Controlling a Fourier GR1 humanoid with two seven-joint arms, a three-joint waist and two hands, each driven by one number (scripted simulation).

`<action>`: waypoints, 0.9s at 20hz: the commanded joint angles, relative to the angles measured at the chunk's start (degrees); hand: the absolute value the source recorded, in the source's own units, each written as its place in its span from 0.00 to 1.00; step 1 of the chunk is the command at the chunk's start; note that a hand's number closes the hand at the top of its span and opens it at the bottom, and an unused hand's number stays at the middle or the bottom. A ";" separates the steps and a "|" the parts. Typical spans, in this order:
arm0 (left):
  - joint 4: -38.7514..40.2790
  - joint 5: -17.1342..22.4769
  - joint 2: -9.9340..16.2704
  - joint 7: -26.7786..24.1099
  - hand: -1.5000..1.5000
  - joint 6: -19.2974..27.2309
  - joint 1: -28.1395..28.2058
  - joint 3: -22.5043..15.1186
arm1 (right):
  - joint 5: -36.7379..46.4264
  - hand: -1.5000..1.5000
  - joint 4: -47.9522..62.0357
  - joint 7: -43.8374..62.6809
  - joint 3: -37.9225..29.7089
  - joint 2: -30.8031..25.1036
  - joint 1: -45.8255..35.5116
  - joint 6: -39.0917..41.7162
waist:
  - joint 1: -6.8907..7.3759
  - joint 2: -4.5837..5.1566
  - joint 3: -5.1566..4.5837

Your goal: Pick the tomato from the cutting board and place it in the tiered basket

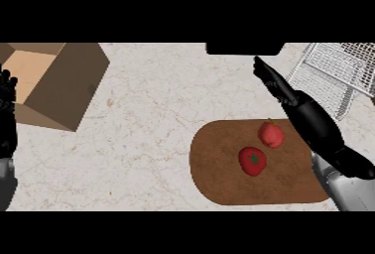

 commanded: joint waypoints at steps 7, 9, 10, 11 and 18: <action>-1.82 -6.42 2.71 -1.41 0.50 -9.22 2.01 -11.86 | 8.14 1.00 -3.09 3.70 5.95 -5.43 -7.63 7.08 | -4.55 -2.39 0.11; -5.40 -8.17 2.80 -1.11 0.50 -10.42 2.69 -14.98 | -2.03 1.00 3.17 9.45 6.48 7.74 1.26 -1.27 | -1.38 -0.89 0.76; -2.52 -9.56 0.66 -4.14 0.50 -9.81 3.56 -16.53 | -4.35 0.00 3.26 9.99 7.26 11.24 1.42 -1.91 | -1.42 -0.56 0.68; -5.47 -10.84 0.49 -1.05 0.50 -9.39 2.86 -18.09 | -3.84 0.00 5.14 6.64 7.99 12.31 2.21 -1.11 | -0.69 -0.72 0.81; -6.19 -13.47 -1.14 0.77 0.50 -9.60 3.61 -17.50 | -3.84 0.00 -2.98 12.48 5.60 -0.61 -1.76 12.97 | -1.08 -1.14 0.72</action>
